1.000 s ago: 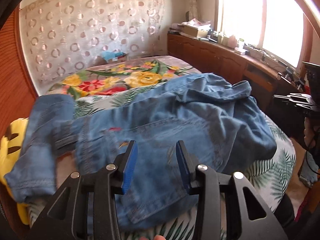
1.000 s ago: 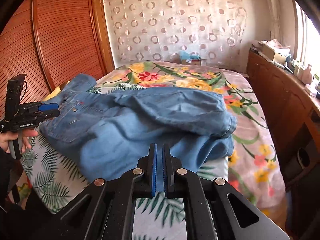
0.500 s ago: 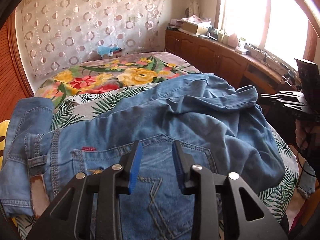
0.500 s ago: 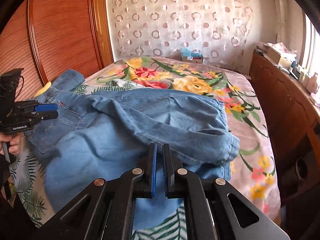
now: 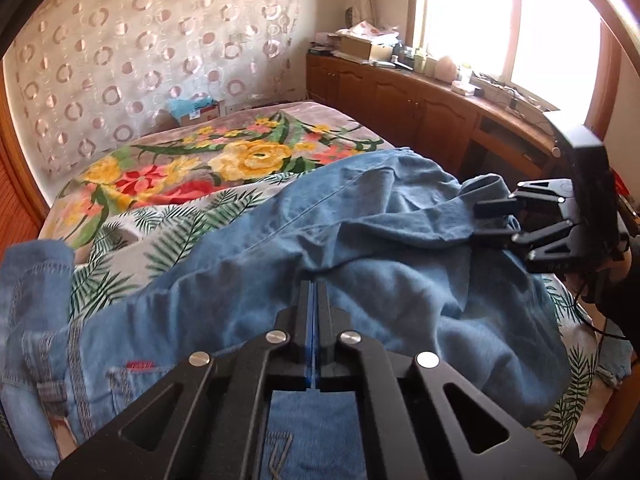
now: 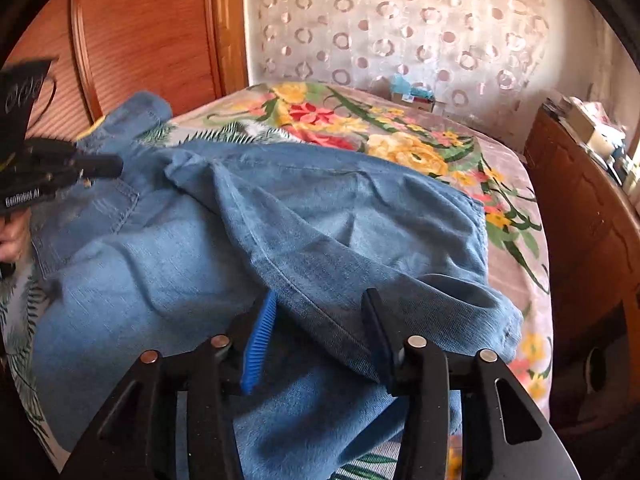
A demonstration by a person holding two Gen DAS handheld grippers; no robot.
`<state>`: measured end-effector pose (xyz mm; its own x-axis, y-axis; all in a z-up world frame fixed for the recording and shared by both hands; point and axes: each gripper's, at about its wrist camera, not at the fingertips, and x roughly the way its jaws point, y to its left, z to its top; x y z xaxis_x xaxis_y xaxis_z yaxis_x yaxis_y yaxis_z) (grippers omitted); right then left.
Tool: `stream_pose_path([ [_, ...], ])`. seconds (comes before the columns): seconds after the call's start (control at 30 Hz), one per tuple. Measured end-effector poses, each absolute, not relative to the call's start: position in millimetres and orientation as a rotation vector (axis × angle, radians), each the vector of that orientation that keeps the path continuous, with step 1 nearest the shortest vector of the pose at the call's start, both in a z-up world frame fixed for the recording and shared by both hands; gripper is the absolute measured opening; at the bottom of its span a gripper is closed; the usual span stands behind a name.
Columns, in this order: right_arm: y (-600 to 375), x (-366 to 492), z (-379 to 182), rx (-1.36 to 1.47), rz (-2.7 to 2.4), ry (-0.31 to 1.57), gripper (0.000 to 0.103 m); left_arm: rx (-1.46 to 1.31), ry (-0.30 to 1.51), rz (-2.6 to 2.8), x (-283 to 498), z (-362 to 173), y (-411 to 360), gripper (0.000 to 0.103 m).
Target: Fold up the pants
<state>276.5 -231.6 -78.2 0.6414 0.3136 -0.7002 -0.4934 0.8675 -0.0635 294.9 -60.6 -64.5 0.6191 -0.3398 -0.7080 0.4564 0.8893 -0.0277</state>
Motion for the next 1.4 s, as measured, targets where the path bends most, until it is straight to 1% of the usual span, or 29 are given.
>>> stream_pose_path([
  [0.3,-225,299,-86,-0.339,0.438,0.811,0.048,0.138,0.777,-0.482,312,-58,-65,0.0],
  [0.37,-222,300,-86,-0.361,0.437,0.813,0.027,0.123,0.781,-0.474,316,-56,-62,0.0],
  [0.4,-219,299,-85,-0.37,0.436,0.806,0.012,0.123,0.781,-0.47,318,-56,-61,0.0],
  [0.43,-218,300,-83,-0.373,0.433,0.8,0.008,0.118,0.782,-0.471,320,-55,-59,0.001],
  [0.47,-219,301,-80,-0.371,0.435,0.792,0.006,0.113,0.784,-0.478,322,-55,-58,0.001],
  [0.5,-220,304,-77,-0.367,0.435,0.779,0.005,0.109,0.788,-0.486,324,-54,-57,0.002],
  [0.53,-221,305,-72,-0.359,0.427,0.759,0.005,0.114,0.789,-0.484,325,-54,-56,0.01],
  [0.6,-225,310,-62,-0.341,0.415,0.726,0.005,0.125,0.777,-0.476,326,-53,-54,0.019],
  [0.67,-227,315,-52,-0.327,0.407,0.701,0.005,0.123,0.771,-0.472,327,-53,-50,0.021],
  [0.7,-227,317,-47,-0.33,0.398,0.686,0.004,0.124,0.77,-0.467,328,-53,-49,0.023],
  [0.77,-225,323,-39,-0.335,0.386,0.661,0.004,0.118,0.762,-0.46,329,-53,-45,0.025],
  [0.93,-213,338,-28,-0.367,0.367,0.615,0.004,0.104,0.757,-0.458,333,-56,-36,0.034],
  [1.2,-192,366,-40,-0.375,0.348,0.597,0.004,0.097,0.764,-0.438,338,-60,-26,0.037],
  [1.4,-186,392,-56,-0.356,0.356,0.656,0.004,0.09,0.824,-0.41,346,-74,-22,0.037],
])
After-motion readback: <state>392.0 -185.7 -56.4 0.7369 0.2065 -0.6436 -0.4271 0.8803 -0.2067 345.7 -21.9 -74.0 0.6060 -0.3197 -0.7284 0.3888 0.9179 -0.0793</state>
